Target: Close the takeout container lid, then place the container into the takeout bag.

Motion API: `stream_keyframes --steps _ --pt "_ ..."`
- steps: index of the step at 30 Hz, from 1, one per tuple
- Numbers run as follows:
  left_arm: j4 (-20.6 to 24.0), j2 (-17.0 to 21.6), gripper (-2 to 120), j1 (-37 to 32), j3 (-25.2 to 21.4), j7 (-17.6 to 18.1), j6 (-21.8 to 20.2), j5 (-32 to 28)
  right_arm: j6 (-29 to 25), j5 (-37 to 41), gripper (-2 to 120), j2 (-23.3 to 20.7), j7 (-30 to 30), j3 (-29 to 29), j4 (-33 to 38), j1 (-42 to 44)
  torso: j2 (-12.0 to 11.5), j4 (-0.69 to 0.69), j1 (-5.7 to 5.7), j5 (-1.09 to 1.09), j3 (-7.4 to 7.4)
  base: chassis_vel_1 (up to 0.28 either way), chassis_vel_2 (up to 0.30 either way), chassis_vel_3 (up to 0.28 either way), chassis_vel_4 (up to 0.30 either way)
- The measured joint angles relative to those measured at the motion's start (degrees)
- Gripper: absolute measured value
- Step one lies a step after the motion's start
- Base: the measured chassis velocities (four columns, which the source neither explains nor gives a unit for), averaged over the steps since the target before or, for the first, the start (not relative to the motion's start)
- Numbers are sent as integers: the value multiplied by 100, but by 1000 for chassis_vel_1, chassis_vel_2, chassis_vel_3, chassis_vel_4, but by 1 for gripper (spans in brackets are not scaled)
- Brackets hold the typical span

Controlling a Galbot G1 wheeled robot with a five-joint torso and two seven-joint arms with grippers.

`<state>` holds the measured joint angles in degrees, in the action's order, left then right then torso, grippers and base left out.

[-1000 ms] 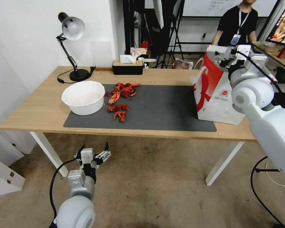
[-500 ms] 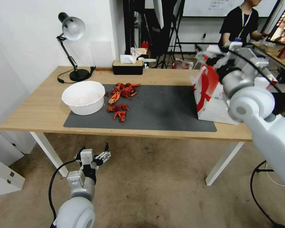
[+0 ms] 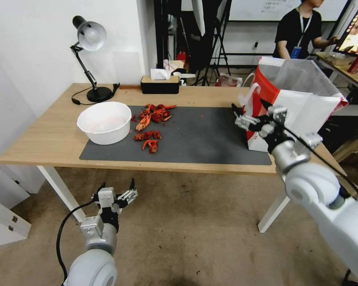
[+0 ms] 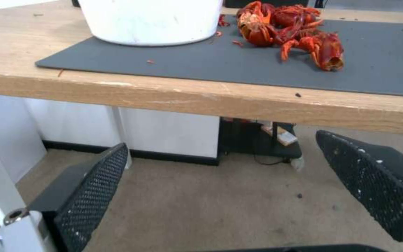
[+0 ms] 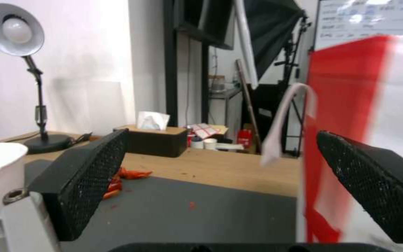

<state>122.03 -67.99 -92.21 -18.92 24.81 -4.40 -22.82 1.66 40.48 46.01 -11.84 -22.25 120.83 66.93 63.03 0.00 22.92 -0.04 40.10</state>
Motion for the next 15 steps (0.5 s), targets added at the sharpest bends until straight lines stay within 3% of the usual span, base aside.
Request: stream_keyframes --steps 6,15 --pt "-48 -57 100 2 16 -55 167 37 -493 -444 100 390 131 -362 28 913 0 1 0 2 1 0 0 0 0" --pt "-256 -76 100 8 22 -147 793 94 -1418 -1188 100 1335 321 -472 -75 2130 0 -1 -1 3 1 0 0 0 0"
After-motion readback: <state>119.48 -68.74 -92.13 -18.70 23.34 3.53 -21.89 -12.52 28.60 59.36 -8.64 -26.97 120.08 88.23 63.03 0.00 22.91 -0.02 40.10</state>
